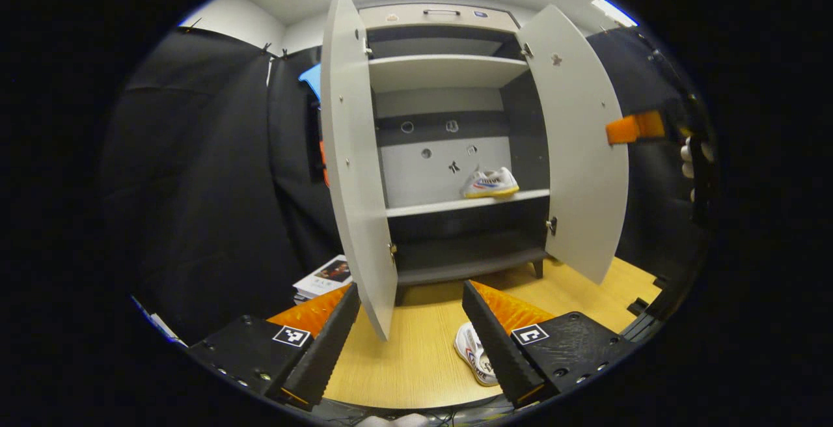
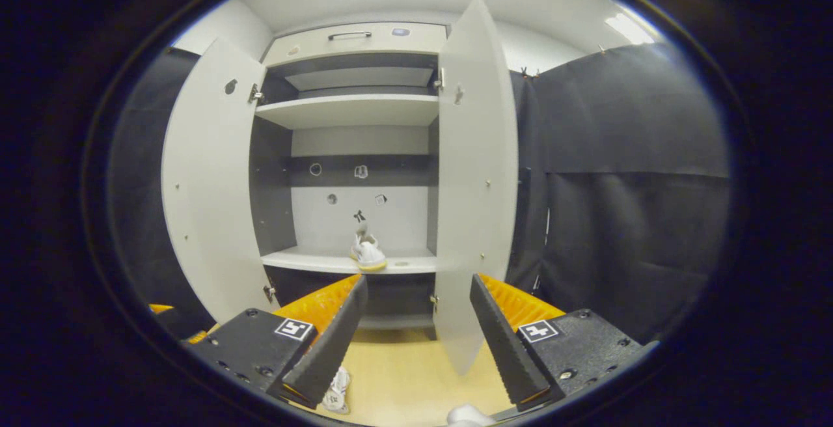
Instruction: Grab one shoe with the right hand and put it into the shoe cabinet, grab the other shoe with the left hand and put it into the shoe cabinet; then close the right door with the right hand and the left door with the left hand.
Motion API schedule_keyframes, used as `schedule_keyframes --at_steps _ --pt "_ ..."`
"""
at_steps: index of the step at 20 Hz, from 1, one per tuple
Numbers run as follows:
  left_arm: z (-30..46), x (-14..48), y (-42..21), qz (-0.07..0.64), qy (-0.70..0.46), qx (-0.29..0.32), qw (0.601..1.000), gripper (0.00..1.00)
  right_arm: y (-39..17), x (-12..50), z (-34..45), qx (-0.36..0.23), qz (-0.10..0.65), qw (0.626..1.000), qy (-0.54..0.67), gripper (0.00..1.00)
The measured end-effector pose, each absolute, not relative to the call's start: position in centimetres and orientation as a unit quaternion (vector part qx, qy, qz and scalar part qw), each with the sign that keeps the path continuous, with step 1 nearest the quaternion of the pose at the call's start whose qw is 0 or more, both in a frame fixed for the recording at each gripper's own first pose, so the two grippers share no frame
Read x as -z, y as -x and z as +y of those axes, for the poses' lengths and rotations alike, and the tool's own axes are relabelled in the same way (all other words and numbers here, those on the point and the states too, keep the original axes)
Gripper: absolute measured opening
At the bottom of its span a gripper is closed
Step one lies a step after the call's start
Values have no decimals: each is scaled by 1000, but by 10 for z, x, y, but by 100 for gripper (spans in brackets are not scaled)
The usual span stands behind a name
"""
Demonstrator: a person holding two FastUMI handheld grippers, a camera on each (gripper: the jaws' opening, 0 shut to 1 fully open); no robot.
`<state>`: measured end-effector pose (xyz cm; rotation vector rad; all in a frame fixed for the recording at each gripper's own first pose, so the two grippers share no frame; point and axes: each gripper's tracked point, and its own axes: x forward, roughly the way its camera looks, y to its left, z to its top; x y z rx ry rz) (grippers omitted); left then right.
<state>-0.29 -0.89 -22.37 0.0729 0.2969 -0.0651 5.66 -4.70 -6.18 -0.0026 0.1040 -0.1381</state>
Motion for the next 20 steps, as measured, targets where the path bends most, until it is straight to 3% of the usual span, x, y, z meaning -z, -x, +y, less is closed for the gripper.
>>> schedule_keyframes --at_steps 8,13,20 --pt "-76 403 20 298 -22 73 951 97 -11 85 -84 99 94 990 20 99" --pt "-95 464 -8 342 -42 79 935 97 -10 103 -92 100 124 987 12 100" --pt "-97 502 -45 366 -47 67 927 95 -20 120 -106 103 153 983 13 99"
